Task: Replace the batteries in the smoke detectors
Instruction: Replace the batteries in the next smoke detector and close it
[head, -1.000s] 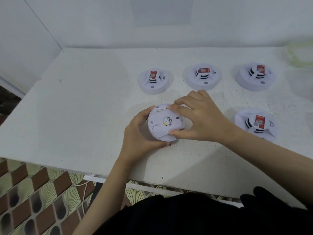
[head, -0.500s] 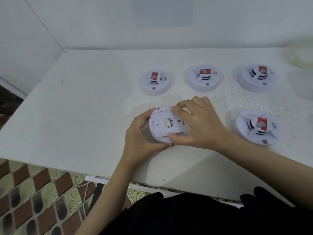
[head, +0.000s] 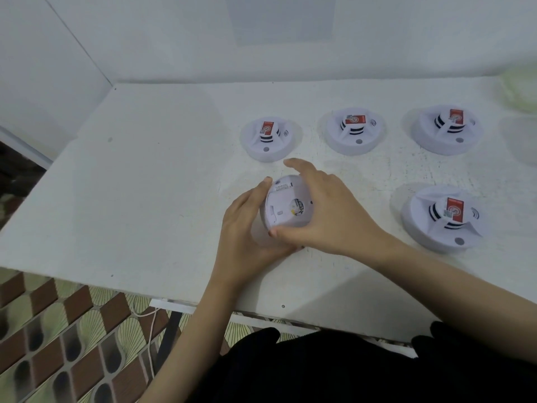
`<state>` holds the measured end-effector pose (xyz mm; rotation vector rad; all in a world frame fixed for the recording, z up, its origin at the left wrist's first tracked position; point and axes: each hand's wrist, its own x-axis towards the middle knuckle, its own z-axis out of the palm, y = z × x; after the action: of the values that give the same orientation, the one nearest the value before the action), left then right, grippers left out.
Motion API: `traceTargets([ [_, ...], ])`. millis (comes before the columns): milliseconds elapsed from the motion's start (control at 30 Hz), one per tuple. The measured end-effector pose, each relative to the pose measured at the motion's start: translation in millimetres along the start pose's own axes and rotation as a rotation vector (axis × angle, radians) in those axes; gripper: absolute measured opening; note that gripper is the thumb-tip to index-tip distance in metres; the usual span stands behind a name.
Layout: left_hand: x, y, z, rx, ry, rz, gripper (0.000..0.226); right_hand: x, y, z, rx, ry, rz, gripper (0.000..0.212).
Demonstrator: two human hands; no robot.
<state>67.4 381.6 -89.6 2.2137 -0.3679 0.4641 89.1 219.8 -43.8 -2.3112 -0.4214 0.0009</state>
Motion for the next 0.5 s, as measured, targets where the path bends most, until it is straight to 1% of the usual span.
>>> traceTargets([
  [67,-0.5,1.7,-1.7,-0.035,-0.01,-0.024,0.095,0.5,0.8,0.2,0.098,-0.015,0.017,0.085],
  [133,-0.5,2.1,-4.4,-0.047,-0.039,-0.05,0.096,0.5,2.7,-2.1,0.286,-0.053,0.084,0.078],
  [267,1.7,-0.4,-8.0,-0.123,-0.153,-0.153,0.105,0.8,15.7,-6.2,0.864,-0.183,0.17,0.067],
  [333,3.2,-2.1,-8.0,-0.152,-0.204,-0.184,0.102,0.4,22.7,-3.1,1.135,-0.235,0.235,0.064],
  [433,3.3,-2.5,-7.5,-0.15,-0.198,-0.173,0.089,-3.2,27.1,-0.2,1.335,-0.315,0.295,0.061],
  [500,2.8,-1.6,-7.5,-0.133,-0.16,-0.167,0.088,-5.6,28.0,-3.2,1.354,-0.36,0.286,0.057],
])
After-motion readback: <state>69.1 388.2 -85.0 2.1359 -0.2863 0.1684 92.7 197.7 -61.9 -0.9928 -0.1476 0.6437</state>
